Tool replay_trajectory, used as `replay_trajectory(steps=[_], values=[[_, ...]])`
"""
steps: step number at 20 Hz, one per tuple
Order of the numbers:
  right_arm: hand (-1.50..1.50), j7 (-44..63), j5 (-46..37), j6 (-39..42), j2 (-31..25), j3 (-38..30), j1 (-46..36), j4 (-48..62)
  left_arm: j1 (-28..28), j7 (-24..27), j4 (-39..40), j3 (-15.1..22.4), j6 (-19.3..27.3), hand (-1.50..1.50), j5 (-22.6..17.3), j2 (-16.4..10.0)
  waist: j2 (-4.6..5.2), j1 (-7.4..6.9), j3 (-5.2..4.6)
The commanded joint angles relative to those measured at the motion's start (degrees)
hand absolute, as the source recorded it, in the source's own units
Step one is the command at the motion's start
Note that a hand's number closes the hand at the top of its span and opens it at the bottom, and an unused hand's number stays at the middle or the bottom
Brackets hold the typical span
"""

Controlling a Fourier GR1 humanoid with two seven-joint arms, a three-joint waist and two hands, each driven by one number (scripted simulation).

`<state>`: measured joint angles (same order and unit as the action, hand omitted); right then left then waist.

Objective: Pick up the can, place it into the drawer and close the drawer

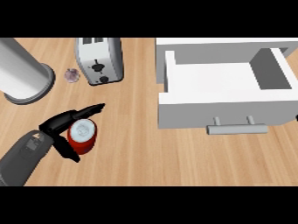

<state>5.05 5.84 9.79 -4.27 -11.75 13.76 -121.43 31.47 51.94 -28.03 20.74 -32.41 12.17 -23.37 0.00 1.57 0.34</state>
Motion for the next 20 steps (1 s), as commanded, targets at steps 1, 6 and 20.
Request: replay_trajectory(steps=[1, 6, 20], values=[[-1.50, 0.5, 0.6, 0.4, 1.4, 1.1, 3.6, -4.0, -2.8, 7.2, 1.2, 2.3, -8.7, -1.50, 0.1, 2.4, 0.23, 0.32, -0.48], [-1.50, -0.2, -0.5, 0.2, 1.3, 0.9, 2.5, -2.2, -1.8, 7.0, -0.1, 2.9, -11.2, 1.50, -1.8, 1.7, 0.32, 0.01, -0.47], [-1.50, -0.8, 1.7, 0.5, 1.3, -2.3, 5.2, -2.9, -5.3, -8.5, -3.9, -9.0, -0.1, 1.50, -20.5, 4.6, -0.33, -2.47, -0.27]])
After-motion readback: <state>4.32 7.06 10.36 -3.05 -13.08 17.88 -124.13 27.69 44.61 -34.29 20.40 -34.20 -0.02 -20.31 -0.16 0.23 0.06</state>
